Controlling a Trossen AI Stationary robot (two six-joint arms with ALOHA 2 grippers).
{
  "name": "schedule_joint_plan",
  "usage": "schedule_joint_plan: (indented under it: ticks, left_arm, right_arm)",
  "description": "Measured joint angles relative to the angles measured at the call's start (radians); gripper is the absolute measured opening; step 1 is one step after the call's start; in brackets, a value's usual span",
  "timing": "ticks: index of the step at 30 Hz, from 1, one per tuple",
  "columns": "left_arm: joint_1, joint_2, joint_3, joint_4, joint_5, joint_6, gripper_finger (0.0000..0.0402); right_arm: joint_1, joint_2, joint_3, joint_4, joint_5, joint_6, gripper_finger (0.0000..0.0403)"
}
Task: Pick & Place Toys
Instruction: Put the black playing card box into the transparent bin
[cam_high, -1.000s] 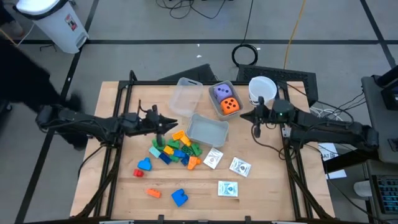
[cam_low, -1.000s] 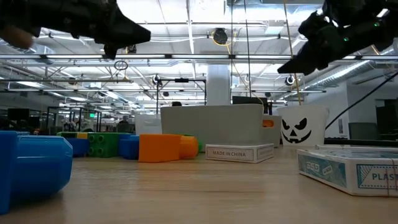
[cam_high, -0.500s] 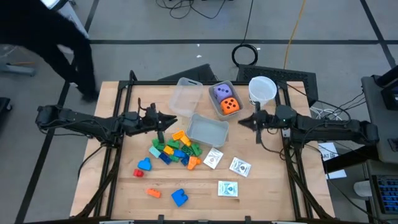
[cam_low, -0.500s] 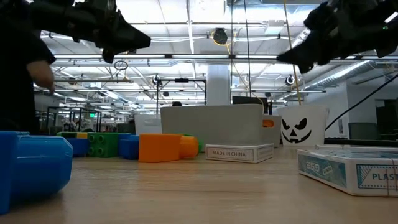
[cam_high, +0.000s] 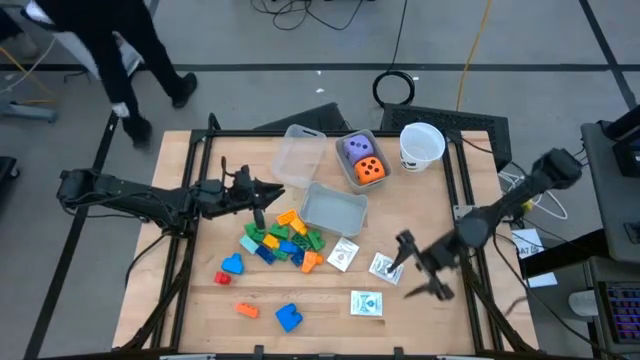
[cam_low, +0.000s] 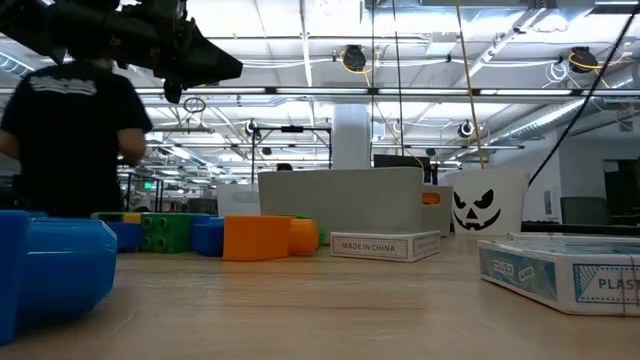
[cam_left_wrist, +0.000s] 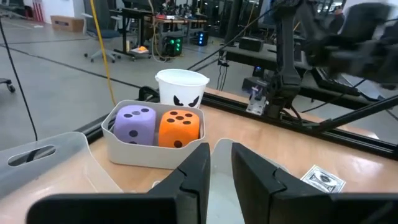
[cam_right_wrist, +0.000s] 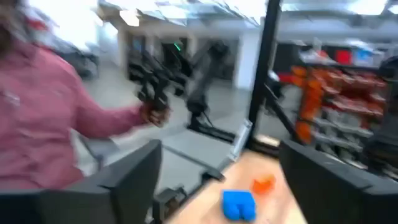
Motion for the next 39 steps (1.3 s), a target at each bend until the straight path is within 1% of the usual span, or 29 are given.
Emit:
schedule_joint_plan:
  ticks: [1,3,5,6,7,8,9,11,13,17,22,27,34,39]
  left_arm:
    - [0.000,0.000,0.000,0.000,0.000,-0.001,0.0072]
    - [0.000,0.000,0.000,0.000,0.000,-0.003,0.0072]
    - [0.000,0.000,0.000,0.000,0.000,-0.001,0.0072]
    - [0.000,0.000,0.000,0.000,0.000,-0.001,0.0072]
    - [0.000,0.000,0.000,-0.001,0.000,-0.001,0.0072]
    - [0.000,0.000,0.000,-0.001,0.000,-0.001,0.0072]
    - [0.000,0.000,0.000,-0.001,0.000,-0.001,0.0072]
    - [0.000,0.000,0.000,-0.001,0.000,-0.004,0.0072]
    - [0.000,0.000,0.000,-0.002,0.000,-0.015,0.0072]
    - [-0.001,0.000,0.000,-0.002,0.000,-0.021,0.0072]
    - [-0.001,0.000,0.000,-0.002,0.001,-0.020,0.0072]
    - [-0.001,0.000,0.000,-0.001,0.001,-0.020,0.0072]
    - [-0.001,0.000,0.000,-0.001,0.002,-0.020,0.0072]
    - [-0.001,0.000,0.000,-0.001,0.002,-0.020,0.0072]
  right_arm:
    - [0.044,0.017,0.048,-0.081,0.086,-0.006,0.0331]
    - [0.115,0.059,0.168,-0.336,0.296,0.029,0.0354]
    - [0.157,0.118,0.292,-0.642,0.505,0.149,0.0365]
    - [0.165,0.148,0.351,-0.796,0.581,0.227,0.0366]
    - [0.168,0.178,0.401,-0.937,0.626,0.316,0.0366]
    - [0.167,0.207,0.442,-1.056,0.641,0.409,0.0365]
    - [0.164,0.235,0.469,-1.157,0.638,0.503,0.0362]
    - [0.149,0.287,0.487,-1.275,0.603,0.661,0.0356]
    - [0.132,0.335,0.477,-1.303,0.551,0.746,0.0349]
    - [0.118,0.424,0.433,-1.299,0.456,0.765,0.0338]
    - [0.105,0.493,0.403,-1.294,0.406,0.822,0.0328]
    - [0.090,0.505,0.355,-1.248,0.387,0.896,0.0327]
    - [0.061,0.500,0.245,-1.097,0.401,0.891,0.0322]
    - [0.054,0.501,0.212,-1.076,0.402,0.905,0.0299]
